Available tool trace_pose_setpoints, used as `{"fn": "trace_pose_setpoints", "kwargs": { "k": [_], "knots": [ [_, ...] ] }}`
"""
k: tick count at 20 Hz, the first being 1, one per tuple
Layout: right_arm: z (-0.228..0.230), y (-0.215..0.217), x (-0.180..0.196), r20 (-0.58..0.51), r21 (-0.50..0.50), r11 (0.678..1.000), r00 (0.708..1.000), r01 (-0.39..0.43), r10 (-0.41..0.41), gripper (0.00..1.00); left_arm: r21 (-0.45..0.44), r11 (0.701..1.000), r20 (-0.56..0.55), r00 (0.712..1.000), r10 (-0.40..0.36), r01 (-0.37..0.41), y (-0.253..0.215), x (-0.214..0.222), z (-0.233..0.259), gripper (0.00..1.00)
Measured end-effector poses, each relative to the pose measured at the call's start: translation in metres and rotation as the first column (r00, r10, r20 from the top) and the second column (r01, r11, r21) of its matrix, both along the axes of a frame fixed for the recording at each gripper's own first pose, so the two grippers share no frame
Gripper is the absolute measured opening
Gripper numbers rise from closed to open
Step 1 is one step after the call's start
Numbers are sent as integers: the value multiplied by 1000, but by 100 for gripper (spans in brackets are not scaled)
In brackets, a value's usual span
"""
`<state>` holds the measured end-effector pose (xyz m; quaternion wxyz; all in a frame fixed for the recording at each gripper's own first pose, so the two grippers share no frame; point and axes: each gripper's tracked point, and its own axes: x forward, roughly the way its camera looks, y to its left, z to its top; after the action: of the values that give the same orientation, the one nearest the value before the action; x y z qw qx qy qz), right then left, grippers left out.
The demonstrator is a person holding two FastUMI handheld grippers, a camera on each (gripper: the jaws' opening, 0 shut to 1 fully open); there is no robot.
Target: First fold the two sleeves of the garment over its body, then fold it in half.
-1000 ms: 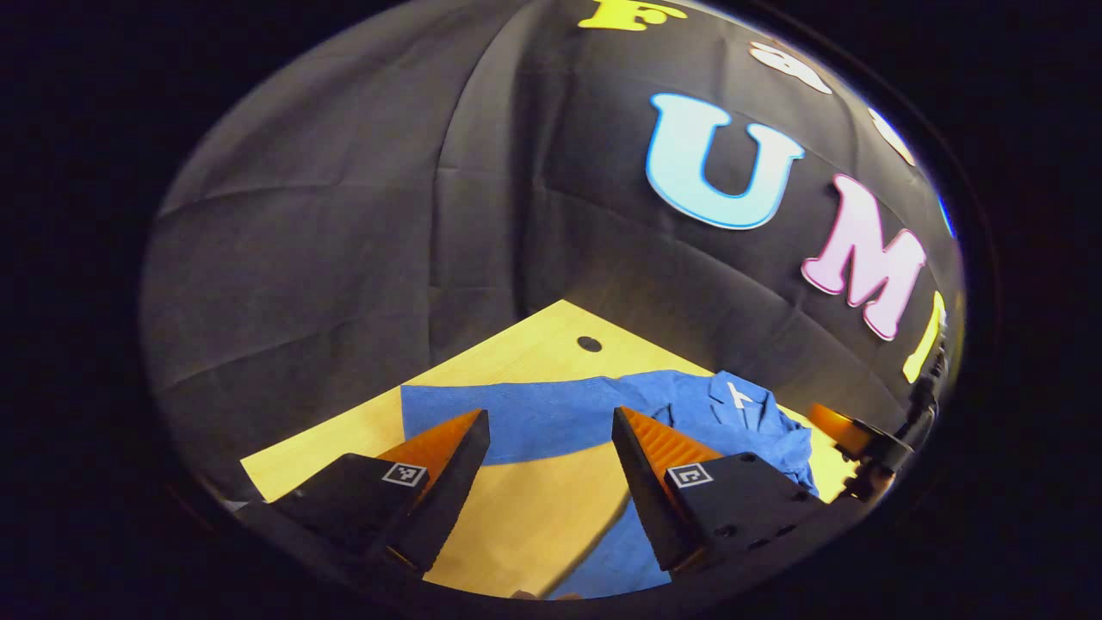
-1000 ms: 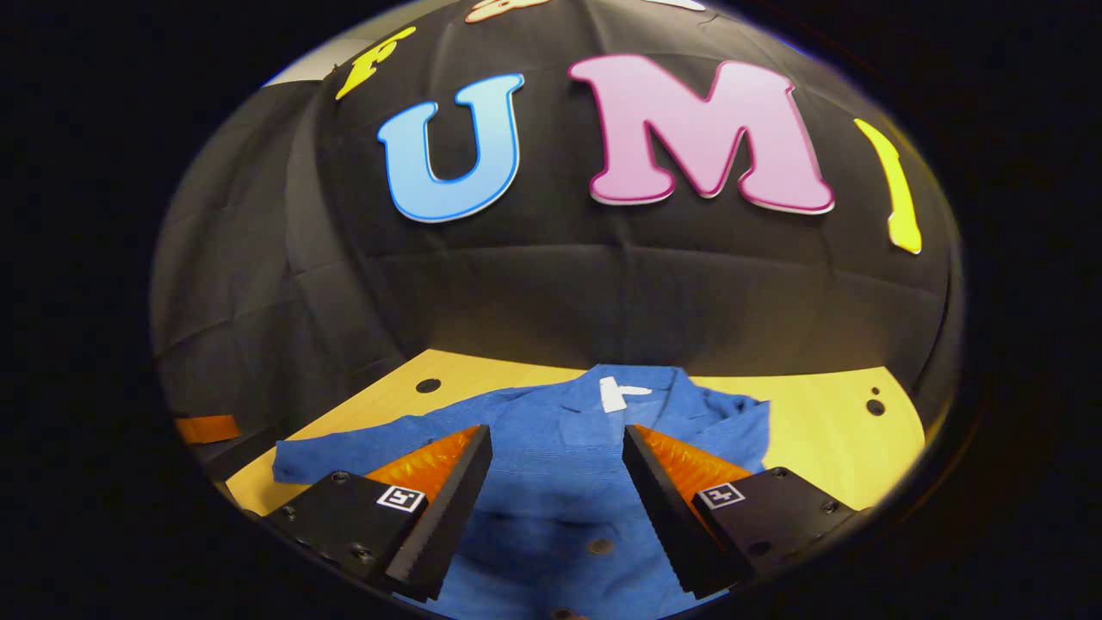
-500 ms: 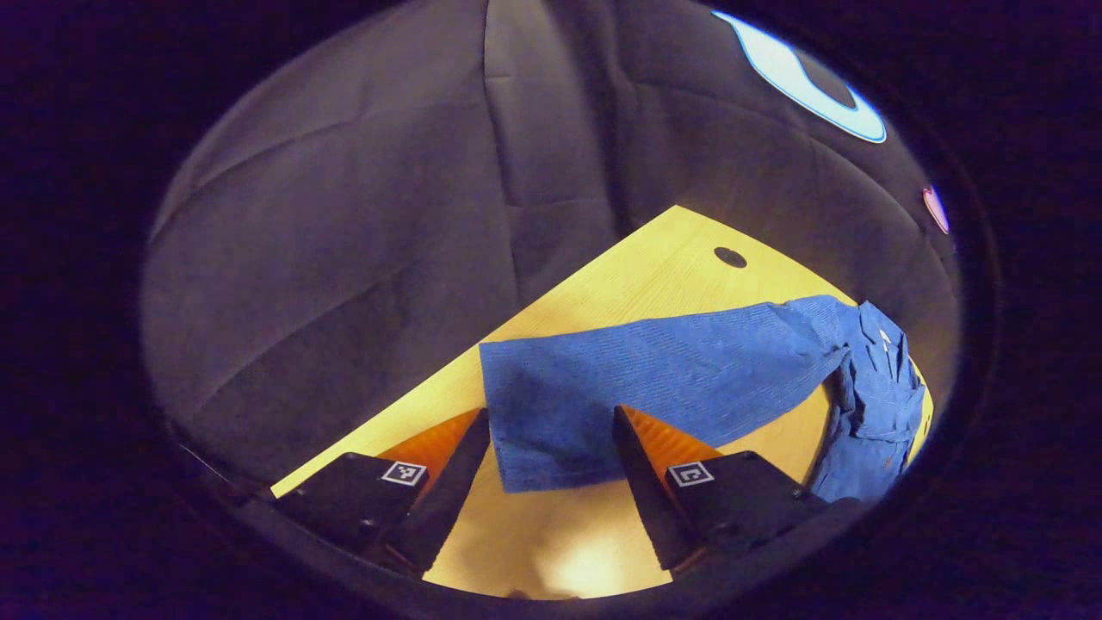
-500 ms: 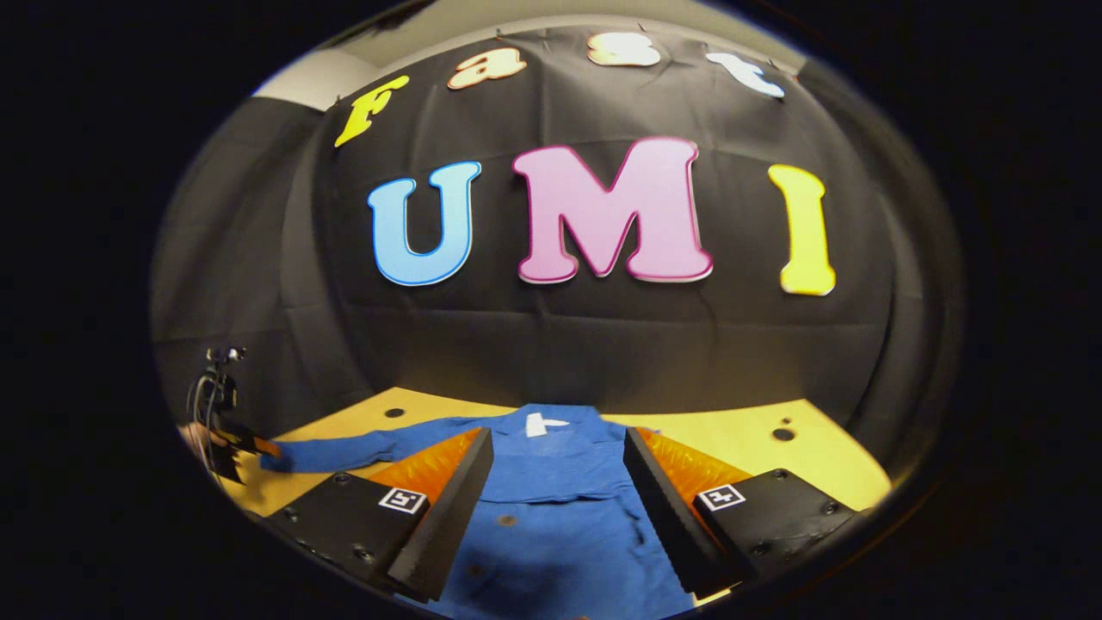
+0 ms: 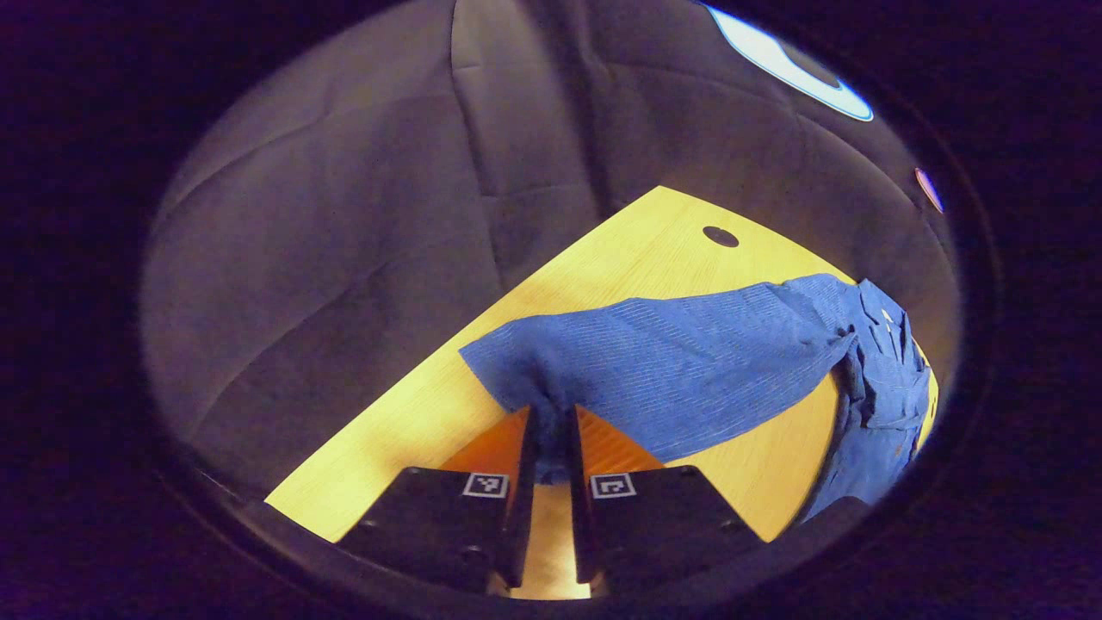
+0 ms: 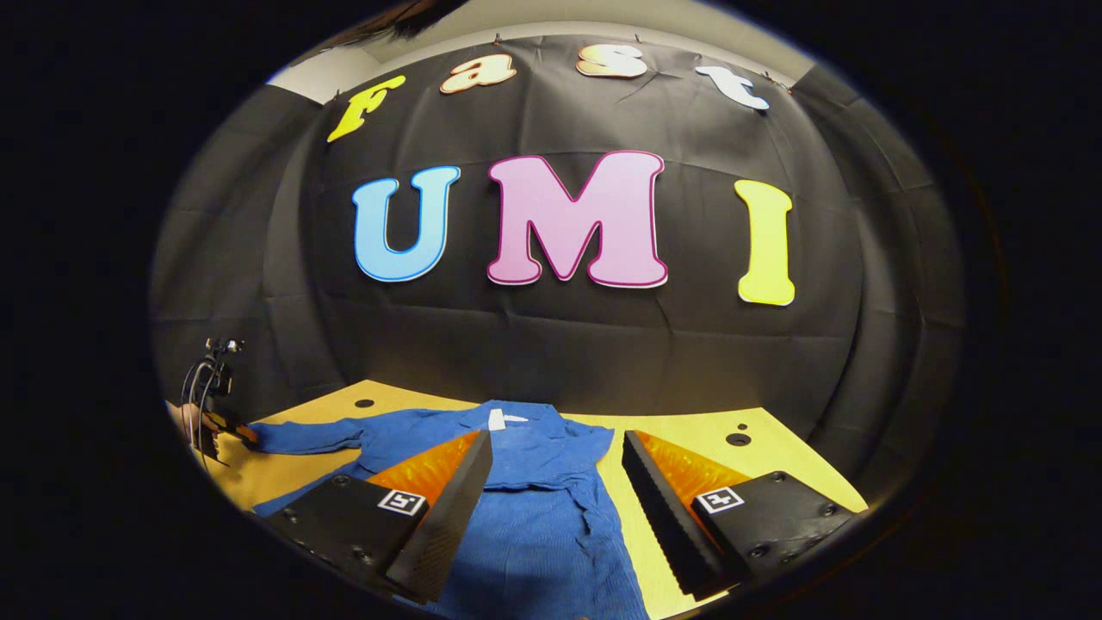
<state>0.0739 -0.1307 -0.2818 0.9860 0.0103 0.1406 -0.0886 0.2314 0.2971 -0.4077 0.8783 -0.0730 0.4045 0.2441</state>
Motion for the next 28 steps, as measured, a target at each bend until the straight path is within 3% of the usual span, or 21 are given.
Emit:
{"fn": "trace_pose_setpoints", "kwargs": {
  "k": [1,3,7,11,15,18,22,26,28],
  "knots": [
    [1,-4,0,6,-31,1000,1000,4,-4,97,-2,1000,5,1000,-27,27,-4,1,0,8],
    [0,-7,0,8,-56,998,1000,4,-3,97,9,999,17,999,-45,44,-3,5,-1,1],
    [-8,-19,0,-14,-40,999,1000,15,-15,97,-6,999,72,997,-36,36,-20,13,7,3],
    [-13,-36,-2,-23,-50,998,999,41,-42,96,-3,996,164,983,-82,84,-63,38,39,1],
    [-24,-53,-7,-53,-50,997,996,63,-65,97,11,973,309,925,-222,230,-149,90,94,1],
    [-31,-73,-12,-65,-47,994,993,94,-97,97,19,926,354,864,-358,376,-237,115,128,1],
    [-33,-104,-19,-64,-51,990,989,133,-137,94,-55,810,413,752,-514,584,-376,139,135,1],
    [-34,-142,-32,-54,-80,979,980,185,-190,97,-114,692,427,664,-614,713,-485,144,120,1],
    [-43,-153,-39,-73,-85,979,979,185,-192,96,-125,658,417,641,-644,742,-523,148,105,1]
  ]
}}
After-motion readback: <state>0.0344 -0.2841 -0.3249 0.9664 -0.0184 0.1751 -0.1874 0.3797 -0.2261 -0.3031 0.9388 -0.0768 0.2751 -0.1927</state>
